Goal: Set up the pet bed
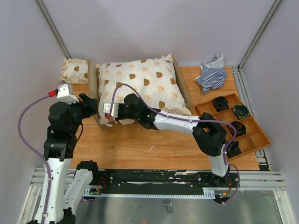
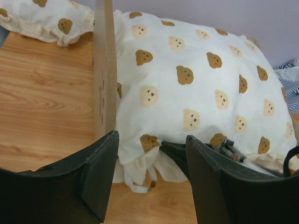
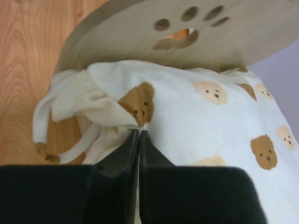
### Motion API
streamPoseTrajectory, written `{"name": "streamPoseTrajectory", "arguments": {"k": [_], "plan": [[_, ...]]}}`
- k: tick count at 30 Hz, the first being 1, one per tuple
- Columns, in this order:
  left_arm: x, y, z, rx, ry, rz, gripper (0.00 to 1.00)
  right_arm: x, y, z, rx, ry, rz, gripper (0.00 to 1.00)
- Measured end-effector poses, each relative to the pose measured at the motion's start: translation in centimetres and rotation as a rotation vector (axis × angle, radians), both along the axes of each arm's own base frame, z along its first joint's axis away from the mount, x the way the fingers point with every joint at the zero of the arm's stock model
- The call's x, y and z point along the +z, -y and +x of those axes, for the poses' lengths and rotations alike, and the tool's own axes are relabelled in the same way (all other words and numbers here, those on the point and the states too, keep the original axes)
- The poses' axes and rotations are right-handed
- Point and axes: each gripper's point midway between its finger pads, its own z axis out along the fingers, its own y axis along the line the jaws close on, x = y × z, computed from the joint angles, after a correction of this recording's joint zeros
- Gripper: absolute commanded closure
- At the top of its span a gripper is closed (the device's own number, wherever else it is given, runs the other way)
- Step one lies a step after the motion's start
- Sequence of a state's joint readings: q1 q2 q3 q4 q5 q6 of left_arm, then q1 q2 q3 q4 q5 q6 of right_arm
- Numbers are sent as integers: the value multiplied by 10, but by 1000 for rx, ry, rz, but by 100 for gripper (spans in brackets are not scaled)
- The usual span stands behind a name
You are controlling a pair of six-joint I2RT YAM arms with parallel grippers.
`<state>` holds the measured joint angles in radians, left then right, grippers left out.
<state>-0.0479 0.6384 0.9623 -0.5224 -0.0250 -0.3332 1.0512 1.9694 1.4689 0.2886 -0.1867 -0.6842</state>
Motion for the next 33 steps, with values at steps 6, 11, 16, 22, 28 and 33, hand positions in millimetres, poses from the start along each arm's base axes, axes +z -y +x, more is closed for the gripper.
{"name": "streamPoseTrajectory", "arguments": {"k": [6, 11, 16, 22, 28, 33], "plan": [[-33, 11, 3, -91, -37, 48, 43, 35, 16, 44, -145, -166, 169, 100], [-53, 22, 11, -166, -84, 73, 46, 68, 31, 78, -237, -264, 306, 100], [-77, 29, 17, -211, -131, 70, 49, 76, 31, 95, -278, -358, 384, 100], [-109, 44, 20, -282, -172, 93, 47, 62, 26, 96, -292, -445, 392, 100], [-129, 72, 33, -378, -184, 140, 45, 67, 26, 96, -291, -469, 409, 100], [-151, 84, 45, -398, -237, 198, 45, 67, 26, 96, -289, -480, 413, 100]]}}
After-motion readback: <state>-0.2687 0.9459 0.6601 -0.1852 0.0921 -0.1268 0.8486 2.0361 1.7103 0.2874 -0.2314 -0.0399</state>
